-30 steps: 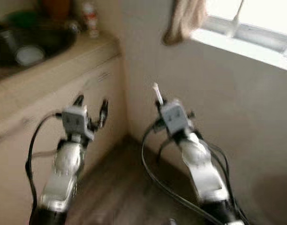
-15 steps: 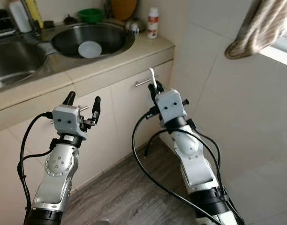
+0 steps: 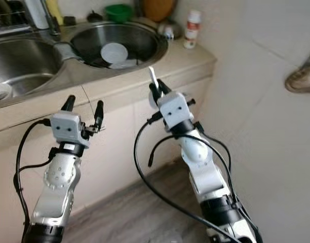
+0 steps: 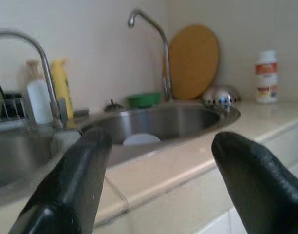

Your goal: Kitchen organization

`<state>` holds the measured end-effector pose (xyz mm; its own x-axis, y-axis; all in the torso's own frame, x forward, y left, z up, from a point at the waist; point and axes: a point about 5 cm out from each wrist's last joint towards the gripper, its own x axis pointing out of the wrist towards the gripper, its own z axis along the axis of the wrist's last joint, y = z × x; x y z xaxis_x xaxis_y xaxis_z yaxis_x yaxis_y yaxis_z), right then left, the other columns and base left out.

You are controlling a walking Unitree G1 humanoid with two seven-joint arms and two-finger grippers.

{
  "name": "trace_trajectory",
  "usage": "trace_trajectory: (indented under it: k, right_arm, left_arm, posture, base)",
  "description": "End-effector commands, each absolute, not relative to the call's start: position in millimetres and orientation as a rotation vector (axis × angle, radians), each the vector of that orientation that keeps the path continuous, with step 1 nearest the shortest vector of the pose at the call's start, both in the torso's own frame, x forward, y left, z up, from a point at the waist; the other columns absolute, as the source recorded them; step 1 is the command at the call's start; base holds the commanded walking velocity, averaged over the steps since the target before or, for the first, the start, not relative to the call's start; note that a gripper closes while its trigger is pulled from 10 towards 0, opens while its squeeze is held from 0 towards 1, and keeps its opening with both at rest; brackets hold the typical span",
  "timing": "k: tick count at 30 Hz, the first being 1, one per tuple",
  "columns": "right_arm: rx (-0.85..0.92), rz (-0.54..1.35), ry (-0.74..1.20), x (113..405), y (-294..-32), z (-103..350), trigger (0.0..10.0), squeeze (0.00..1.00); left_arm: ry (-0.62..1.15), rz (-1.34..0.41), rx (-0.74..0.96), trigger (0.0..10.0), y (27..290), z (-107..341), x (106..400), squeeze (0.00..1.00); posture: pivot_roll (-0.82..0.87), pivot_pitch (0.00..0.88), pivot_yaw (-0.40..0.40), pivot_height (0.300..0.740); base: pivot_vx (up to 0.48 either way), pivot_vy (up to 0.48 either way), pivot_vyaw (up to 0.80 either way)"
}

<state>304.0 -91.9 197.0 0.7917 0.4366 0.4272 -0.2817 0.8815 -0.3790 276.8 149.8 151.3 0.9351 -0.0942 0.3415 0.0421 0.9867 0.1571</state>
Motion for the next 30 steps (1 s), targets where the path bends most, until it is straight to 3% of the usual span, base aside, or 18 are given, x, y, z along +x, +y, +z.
trace_trajectory:
  k: [1, 16, 22, 30]
  right_arm:
    - [-0.305, 0.382, -0.564, 305, -92, 204, 0.0, 0.00]
    - [-0.255, 0.356, -0.646, 319, -90, 227, 0.0, 0.00]
    - [-0.249, 0.316, -0.631, 324, -93, 227, 0.0, 0.00]
    - [-0.259, 0.284, -0.598, 333, -99, 226, 0.0, 0.00]
  left_arm:
    - [-0.375, -0.082, 0.169, 10.0, 149, 155, 276, 0.00]
    - [-0.393, -0.065, 0.173, 10.0, 151, 158, 276, 0.00]
    - [-0.389, -0.066, 0.174, 10.0, 151, 158, 276, 0.00]
    - [-0.394, -0.062, 0.168, 10.0, 151, 159, 277, 0.00]
  posture:
    - [0.06, 0.005, -0.070, 0.740]
    - [0.08, 0.005, -0.073, 0.740]
    - [0.07, 0.008, -0.072, 0.740]
    - [0.07, 0.010, -0.070, 0.740]
  base:
    - [0.424, 0.000, 0.80]
    - [0.374, 0.000, 0.80]
    - [0.264, 0.000, 0.00]
    - [0.000, 0.000, 0.00]
